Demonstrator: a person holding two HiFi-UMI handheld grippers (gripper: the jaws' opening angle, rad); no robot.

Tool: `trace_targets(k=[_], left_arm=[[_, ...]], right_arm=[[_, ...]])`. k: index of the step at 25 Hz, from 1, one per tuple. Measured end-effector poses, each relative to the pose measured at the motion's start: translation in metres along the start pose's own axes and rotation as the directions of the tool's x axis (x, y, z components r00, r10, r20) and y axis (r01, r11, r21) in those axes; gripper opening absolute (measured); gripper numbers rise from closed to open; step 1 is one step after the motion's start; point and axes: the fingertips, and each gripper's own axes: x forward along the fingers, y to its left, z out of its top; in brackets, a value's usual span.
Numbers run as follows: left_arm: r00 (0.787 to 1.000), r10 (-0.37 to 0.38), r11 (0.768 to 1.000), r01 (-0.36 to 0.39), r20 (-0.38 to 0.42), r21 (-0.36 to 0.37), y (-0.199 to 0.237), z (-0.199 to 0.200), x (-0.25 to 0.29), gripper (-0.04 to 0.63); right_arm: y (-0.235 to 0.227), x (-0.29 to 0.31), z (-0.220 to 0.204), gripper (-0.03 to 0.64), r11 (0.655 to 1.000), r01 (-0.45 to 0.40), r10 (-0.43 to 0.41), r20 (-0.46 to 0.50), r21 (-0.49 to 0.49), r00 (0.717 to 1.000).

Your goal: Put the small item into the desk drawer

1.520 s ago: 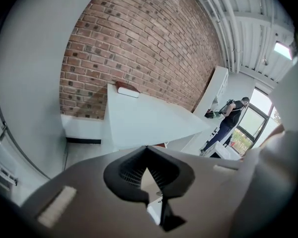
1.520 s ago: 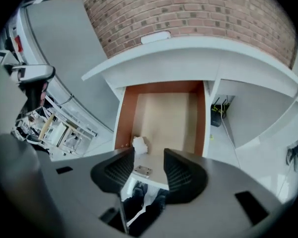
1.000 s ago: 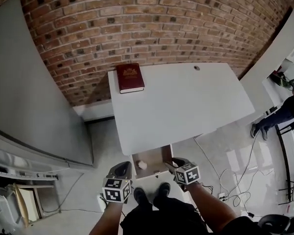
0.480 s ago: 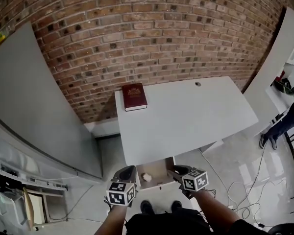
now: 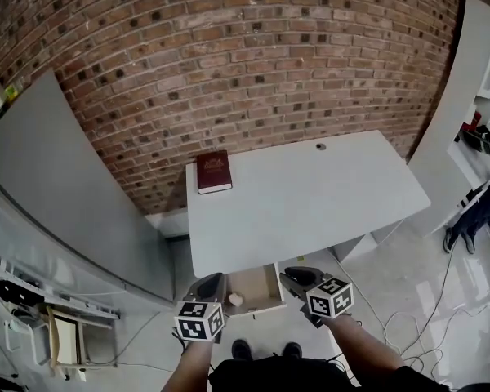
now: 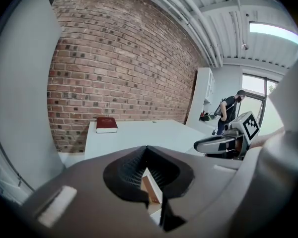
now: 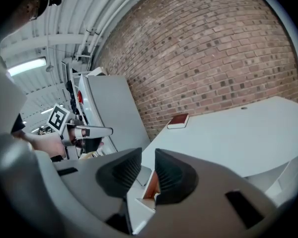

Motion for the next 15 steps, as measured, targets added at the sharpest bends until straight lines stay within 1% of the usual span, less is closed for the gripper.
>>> trace_targets(k=[4, 9, 12, 15], left_arm=[[0.999, 0.029, 1.000, -0.029, 0.036, -0.009, -0.035, 0.012, -0.001, 0.005], [0.997, 0.040, 0.999, -0.041, 0.060, 0.013, -0.067, 0.025, -0.006, 0.005], [0.997, 0.043, 0.999, -0.045, 0.067, 0.029, -0.076, 0.032, -0.009, 0.005], [0.995, 0.043, 0.998, -0.047, 0.086, 0.044, -0.075, 0.042, -0.017, 0.005]], right_arm=[[-0.002, -0.035, 0.016, 0.070, 1.000, -0.022, 0.023, 0.067, -0.013, 0.998], [0.007, -0.072, 0.045, 0.036, 0.997, -0.070, 0.072, 0.157, -0.016, 0.985], [0.008, -0.089, 0.062, 0.028, 0.997, -0.068, 0.075, 0.193, -0.045, 0.978], [0.012, -0.101, 0.071, 0.021, 0.996, -0.060, 0.074, 0.225, -0.066, 0.971]])
